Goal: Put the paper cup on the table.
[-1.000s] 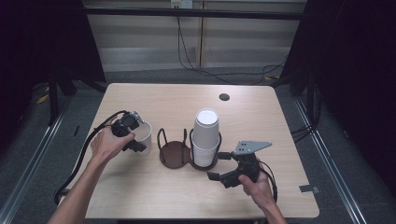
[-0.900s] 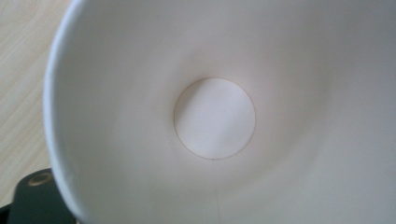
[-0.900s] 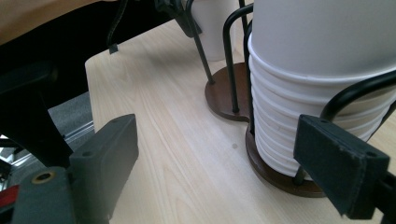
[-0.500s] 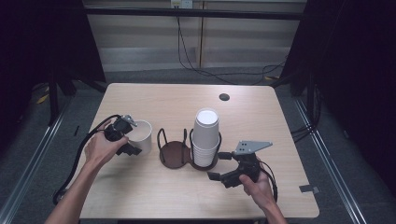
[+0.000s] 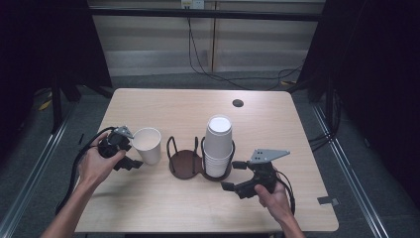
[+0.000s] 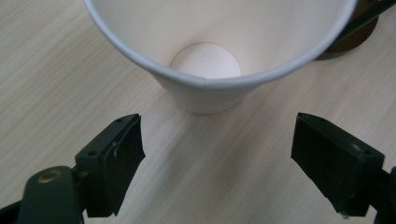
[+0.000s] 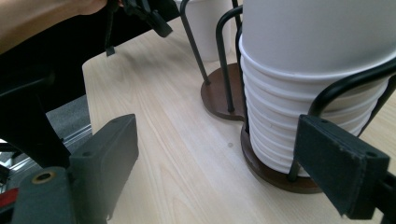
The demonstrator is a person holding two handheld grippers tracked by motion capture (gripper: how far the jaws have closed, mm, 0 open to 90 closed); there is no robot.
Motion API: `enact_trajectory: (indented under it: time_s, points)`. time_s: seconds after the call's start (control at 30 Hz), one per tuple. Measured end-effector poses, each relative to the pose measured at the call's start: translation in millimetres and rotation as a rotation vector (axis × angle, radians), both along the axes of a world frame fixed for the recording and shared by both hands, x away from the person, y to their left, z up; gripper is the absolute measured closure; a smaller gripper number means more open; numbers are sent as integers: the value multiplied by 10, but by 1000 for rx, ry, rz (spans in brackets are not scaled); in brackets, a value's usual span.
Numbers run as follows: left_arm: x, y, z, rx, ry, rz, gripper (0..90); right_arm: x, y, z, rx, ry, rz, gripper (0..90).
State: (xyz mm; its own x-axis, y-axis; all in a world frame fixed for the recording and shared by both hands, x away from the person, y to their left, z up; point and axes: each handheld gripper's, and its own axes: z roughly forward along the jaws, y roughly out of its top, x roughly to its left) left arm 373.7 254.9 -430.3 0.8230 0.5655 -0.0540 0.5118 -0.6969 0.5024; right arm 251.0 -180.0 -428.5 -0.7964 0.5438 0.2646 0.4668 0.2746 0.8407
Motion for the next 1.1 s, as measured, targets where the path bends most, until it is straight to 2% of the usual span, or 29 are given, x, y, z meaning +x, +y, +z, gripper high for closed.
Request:
enact_trajectory:
  time_s: [0.13,0.3,0.33,0.4,0.43,0.47,0.53,0.6,0.73,0.77,0.8,0.83,0.9,0.97,1.03,1.07,1.1]
  points:
    - [-52,43,32,-34,-9,6,168,1,-2,-2,2,1,2,141]
    - [-157,110,39,-111,-9,21,169,-8,-9,-4,5,-5,4,141]
    - [-212,140,29,-148,-13,29,173,-13,-11,1,4,-8,5,141]
    - [-239,157,26,-162,-12,23,193,-15,-18,5,5,-14,3,141]
    - [-265,174,20,-179,-19,22,193,-15,-18,5,5,-14,3,141]
    - [-317,203,-2,-234,-36,36,200,-16,-24,9,6,-13,-2,141]
    - [-340,213,-10,-247,-44,48,200,-17,-26,9,7,-14,-4,141]
    - [-391,234,-24,-290,-60,57,201,-19,-32,9,8,-13,-5,141]
    - [-501,246,-22,-323,-94,79,201,-21,-37,6,10,-14,-5,141]
    - [-528,248,-18,-338,-99,82,201,-20,-35,6,9,-14,-4,141]
    - [-579,255,-7,-368,-126,94,201,-22,-35,7,9,-15,-3,141]
    - [-579,255,-7,-368,-126,94,201,-22,-35,7,9,-15,-3,141]
    - [-628,256,5,-403,-138,108,201,-21,-39,6,12,-14,-7,141]
    - [-696,254,14,-410,-181,136,198,-28,-40,10,10,-15,-8,141]
    - [-740,246,0,-447,-167,133,198,-30,-42,13,11,-16,-9,141]
    - [-767,239,-4,-445,-187,132,194,-36,-45,16,3,-20,-20,141]
    - [-796,223,-10,-457,-186,129,190,-37,-45,14,2,-20,-20,141]
